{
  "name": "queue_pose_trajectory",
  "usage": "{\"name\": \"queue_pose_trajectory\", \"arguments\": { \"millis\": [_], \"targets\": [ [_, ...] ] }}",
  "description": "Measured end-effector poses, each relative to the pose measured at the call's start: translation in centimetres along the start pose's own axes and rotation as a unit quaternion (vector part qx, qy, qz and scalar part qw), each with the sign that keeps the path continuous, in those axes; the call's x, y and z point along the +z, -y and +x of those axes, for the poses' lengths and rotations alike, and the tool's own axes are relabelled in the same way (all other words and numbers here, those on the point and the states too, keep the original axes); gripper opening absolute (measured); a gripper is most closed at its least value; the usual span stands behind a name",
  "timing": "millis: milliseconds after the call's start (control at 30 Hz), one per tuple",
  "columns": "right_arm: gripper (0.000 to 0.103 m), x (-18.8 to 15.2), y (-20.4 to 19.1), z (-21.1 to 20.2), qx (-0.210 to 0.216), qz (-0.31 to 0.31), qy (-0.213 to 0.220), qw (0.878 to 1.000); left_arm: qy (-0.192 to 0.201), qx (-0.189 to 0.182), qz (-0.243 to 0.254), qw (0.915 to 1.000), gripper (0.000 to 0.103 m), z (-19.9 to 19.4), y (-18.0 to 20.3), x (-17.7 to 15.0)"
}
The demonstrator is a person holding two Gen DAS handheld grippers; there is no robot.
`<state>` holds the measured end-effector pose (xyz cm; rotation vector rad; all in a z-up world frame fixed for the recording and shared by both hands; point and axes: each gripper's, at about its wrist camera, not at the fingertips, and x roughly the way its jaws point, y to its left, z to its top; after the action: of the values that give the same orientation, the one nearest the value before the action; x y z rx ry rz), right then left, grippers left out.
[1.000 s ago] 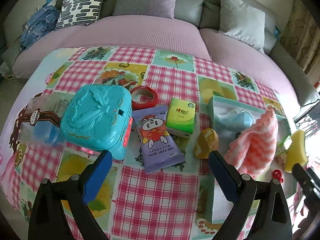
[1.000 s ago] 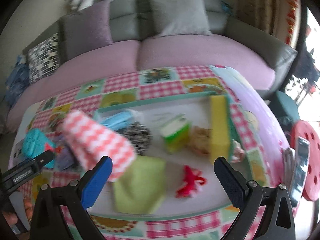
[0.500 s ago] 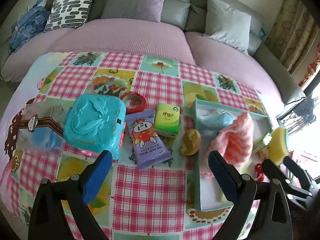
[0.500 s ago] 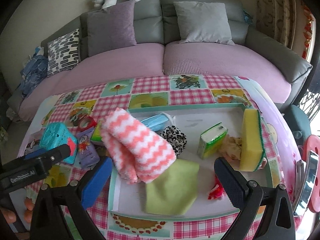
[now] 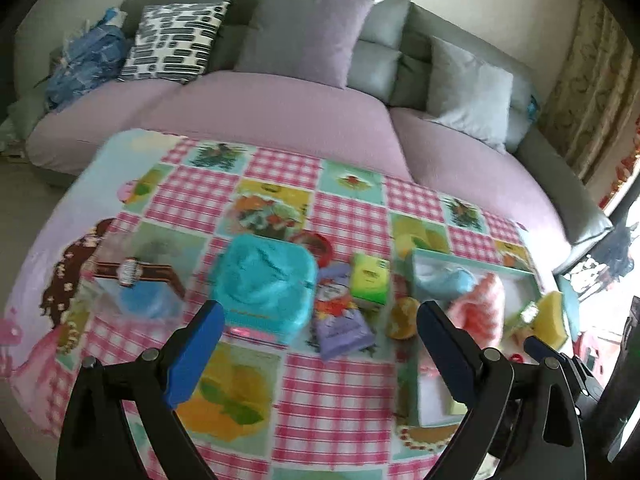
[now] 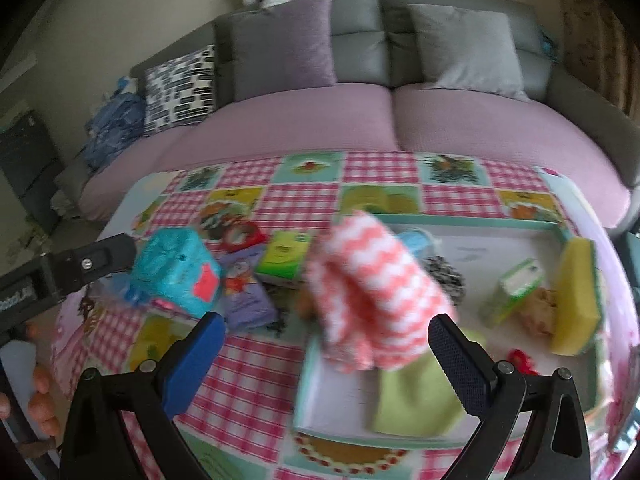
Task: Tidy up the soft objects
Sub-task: 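Move both tools back from the tray toward the pile, then grasp a green tissue pack with the right tool while the left tool grasps the red ring scrunchie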
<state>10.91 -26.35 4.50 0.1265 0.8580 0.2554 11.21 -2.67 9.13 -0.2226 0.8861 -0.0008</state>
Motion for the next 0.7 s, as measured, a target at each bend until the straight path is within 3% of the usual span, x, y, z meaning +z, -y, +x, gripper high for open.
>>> {"name": "queue_pose_trajectory", "arguments": {
  "millis": [167, 333, 467, 600, 700],
  "targets": [
    [0.102, 0.2, -2.1, 1.8, 0.030, -0.011, -0.014, 0.999, -0.014, -0.004, -0.013, 0.9998, 0.097, 0.5, -2.2, 1.4],
    [0.100, 1.3, -3.9, 3.3, 0.043, -0.015, -0.024, 0.999, -0.022, 0.016, 0.036, 0.9990, 0.097, 1.6, -2.8, 4.8],
    [0.094, 3.3, -4.7, 4.4, 0.035, -0.018, -0.038, 0.998, -0.060, 0.018, 0.090, 0.9940, 0.097, 4.0, -3.0, 7.6],
    [0.090, 6.1, -5.0, 5.3, 0.036, -0.024, -0.055, 0.998, -0.094, -0.003, 0.100, 0.9905, 0.097, 6.3, -3.3, 9.7],
    [0.080, 7.9, -5.3, 6.6, 0.026, -0.032, -0.077, 0.996, -0.134, -0.021, 0.094, 0.9863, 0.097, 8.6, -3.3, 11.0]
  ]
}}
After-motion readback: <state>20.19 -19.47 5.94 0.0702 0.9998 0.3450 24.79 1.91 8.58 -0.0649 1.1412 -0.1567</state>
